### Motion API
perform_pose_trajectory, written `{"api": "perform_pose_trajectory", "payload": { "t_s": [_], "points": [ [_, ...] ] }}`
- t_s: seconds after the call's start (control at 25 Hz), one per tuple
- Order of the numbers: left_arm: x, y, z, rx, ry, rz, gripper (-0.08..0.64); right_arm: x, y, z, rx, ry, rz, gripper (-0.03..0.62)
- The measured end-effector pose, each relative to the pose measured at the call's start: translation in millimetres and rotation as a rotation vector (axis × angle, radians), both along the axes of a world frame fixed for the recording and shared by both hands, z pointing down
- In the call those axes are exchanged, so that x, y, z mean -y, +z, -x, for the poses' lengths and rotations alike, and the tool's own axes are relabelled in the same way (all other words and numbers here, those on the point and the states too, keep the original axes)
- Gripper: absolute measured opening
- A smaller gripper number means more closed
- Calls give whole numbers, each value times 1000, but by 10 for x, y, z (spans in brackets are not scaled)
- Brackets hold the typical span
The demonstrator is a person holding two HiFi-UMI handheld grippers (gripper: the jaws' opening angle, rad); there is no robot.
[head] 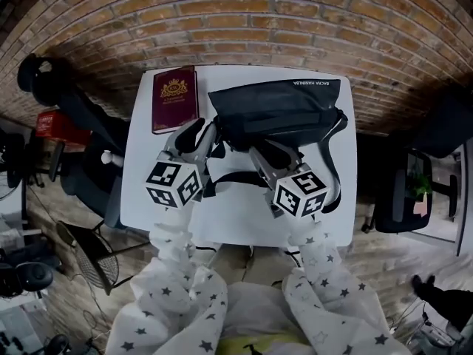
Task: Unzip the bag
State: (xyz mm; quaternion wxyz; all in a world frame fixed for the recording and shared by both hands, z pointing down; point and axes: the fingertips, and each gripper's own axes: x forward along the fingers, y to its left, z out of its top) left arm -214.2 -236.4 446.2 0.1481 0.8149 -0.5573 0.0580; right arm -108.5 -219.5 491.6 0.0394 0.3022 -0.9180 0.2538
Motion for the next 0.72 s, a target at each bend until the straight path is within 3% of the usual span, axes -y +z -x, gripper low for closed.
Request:
{"api": "perform_pose_trajectory", "payload": {
  "t_s": [0.44, 0.72],
  "points": [
    [190, 104, -189, -35, 153, 19, 258, -116, 385, 429, -14, -19, 70, 137],
    [246, 179, -290, -37, 210, 39, 281, -142, 524, 596, -56, -24, 82, 135]
  ]
}}
